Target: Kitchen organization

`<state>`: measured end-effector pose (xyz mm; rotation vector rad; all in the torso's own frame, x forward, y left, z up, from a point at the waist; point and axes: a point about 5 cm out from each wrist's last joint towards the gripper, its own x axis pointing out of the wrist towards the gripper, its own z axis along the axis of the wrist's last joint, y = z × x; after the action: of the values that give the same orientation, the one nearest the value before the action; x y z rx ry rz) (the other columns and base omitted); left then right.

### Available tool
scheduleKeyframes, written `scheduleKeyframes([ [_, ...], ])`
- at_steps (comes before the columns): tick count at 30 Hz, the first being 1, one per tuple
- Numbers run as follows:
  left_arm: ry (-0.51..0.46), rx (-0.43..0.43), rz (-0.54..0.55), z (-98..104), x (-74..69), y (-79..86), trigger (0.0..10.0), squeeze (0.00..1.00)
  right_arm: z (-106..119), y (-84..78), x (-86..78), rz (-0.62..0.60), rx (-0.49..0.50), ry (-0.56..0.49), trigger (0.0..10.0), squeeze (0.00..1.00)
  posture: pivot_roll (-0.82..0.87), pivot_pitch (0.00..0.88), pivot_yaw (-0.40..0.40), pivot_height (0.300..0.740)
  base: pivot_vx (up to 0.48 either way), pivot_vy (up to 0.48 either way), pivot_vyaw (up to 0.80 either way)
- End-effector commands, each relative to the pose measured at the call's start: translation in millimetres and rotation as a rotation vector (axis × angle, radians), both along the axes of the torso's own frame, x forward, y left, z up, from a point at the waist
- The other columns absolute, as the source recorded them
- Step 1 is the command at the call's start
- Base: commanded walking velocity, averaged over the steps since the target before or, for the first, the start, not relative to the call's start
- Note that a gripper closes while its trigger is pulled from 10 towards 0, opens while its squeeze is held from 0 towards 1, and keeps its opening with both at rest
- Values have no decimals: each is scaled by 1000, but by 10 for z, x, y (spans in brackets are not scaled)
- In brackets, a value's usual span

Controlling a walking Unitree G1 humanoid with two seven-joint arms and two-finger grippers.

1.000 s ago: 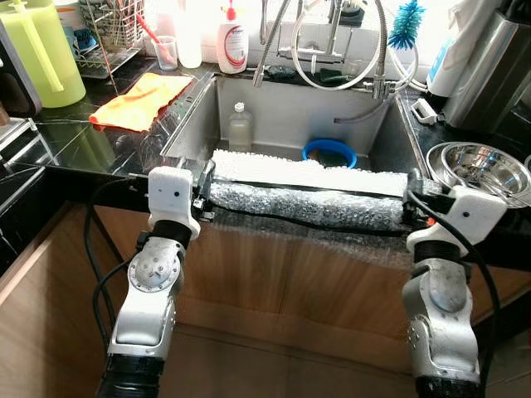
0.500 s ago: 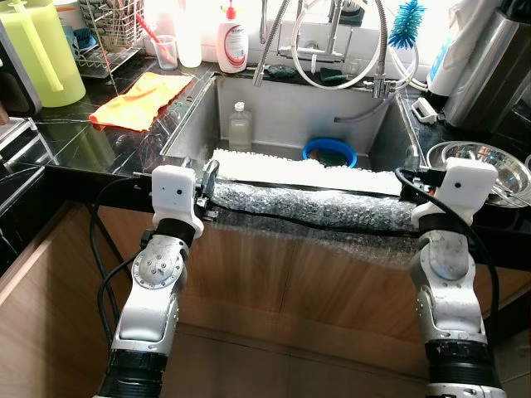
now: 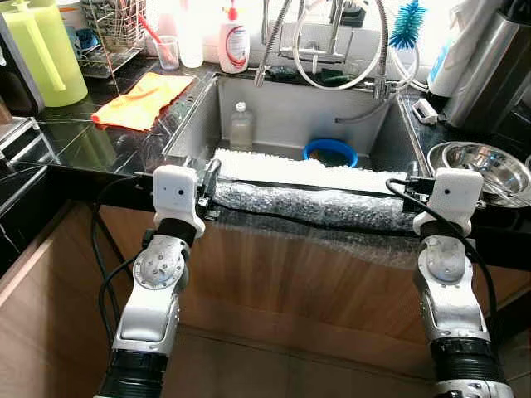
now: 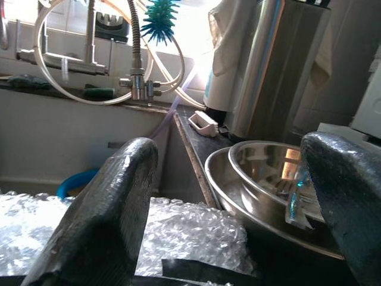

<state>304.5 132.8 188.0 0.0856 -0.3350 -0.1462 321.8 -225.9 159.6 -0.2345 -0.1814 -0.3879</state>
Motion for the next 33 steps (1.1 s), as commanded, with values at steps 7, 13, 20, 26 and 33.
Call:
scheduleKeyframes([
  [7, 14, 16, -14, -42, 5, -31, 10000, 0, -13, -59, 25, -45, -3, 27, 10000, 0, -48, 0, -44, 740, 0, 0, 0],
  [13, 16, 16, -18, -41, 4, -37, 10000, 0, -99, -102, 13, -77, 52, 55, 10000, 0, -46, 0, -44, 740, 0, 0, 0],
  [20, 9, 17, -27, -25, 2, -63, 10000, 0, -111, -121, 17, -95, 54, 61, 8745, 0, -43, 0, -44, 740, 0, 0, 0],
  [26, 9, 20, -35, -27, -5, -70, 10000, 0, -131, -121, 20, -101, 67, 68, 3882, 0, -41, 0, -44, 740, 0, 0, 0],
  [33, 11, 18, -48, -32, -26, -91, 10000, 0, -162, -129, 22, -110, 74, 81, 3686, 0, -39, 0, -43, 740, 0, 0, 0],
])
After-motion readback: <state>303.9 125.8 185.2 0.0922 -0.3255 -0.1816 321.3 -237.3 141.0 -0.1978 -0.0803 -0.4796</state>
